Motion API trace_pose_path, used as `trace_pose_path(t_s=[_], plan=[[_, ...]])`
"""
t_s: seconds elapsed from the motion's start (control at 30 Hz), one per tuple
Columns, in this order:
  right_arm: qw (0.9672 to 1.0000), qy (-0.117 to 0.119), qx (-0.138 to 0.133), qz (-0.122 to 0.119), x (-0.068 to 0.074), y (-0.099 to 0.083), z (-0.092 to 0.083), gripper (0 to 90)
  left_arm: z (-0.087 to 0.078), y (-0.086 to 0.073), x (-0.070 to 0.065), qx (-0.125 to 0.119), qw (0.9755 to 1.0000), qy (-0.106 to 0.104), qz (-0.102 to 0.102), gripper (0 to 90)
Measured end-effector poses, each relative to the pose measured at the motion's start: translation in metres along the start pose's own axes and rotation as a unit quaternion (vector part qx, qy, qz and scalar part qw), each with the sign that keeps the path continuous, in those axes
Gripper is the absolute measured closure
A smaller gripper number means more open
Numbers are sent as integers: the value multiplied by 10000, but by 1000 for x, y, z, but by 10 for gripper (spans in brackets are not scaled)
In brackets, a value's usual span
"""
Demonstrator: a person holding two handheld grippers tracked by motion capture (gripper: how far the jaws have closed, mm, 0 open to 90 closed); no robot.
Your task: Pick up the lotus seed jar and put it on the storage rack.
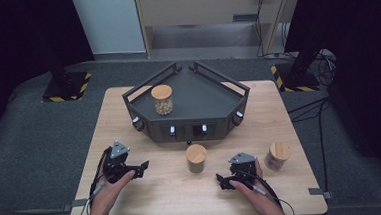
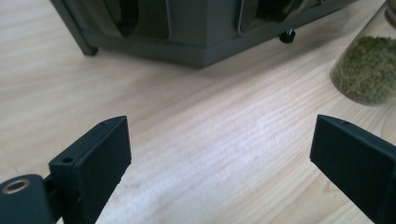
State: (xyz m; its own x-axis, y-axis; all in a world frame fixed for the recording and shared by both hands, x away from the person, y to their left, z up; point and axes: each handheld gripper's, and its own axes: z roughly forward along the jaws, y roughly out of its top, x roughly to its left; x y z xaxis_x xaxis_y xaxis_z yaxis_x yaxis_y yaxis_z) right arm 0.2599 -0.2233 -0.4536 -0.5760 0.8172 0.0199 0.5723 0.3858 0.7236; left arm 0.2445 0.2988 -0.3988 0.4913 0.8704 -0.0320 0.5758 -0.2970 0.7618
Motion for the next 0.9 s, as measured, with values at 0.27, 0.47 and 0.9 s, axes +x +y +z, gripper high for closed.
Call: trace_pose_path(t_s=[0.27,0.47,0.9], plan=[[10000,0,0,0,0,0,0,4,1,-14,-4,127,9999,71,0,43],[10000,0,0,0,0,0,0,4,5,-23,-8,244,9995,184,-1,43],[10000,-5,5,6,0,0,0,3,26,-26,-8,559,9981,273,31,43]])
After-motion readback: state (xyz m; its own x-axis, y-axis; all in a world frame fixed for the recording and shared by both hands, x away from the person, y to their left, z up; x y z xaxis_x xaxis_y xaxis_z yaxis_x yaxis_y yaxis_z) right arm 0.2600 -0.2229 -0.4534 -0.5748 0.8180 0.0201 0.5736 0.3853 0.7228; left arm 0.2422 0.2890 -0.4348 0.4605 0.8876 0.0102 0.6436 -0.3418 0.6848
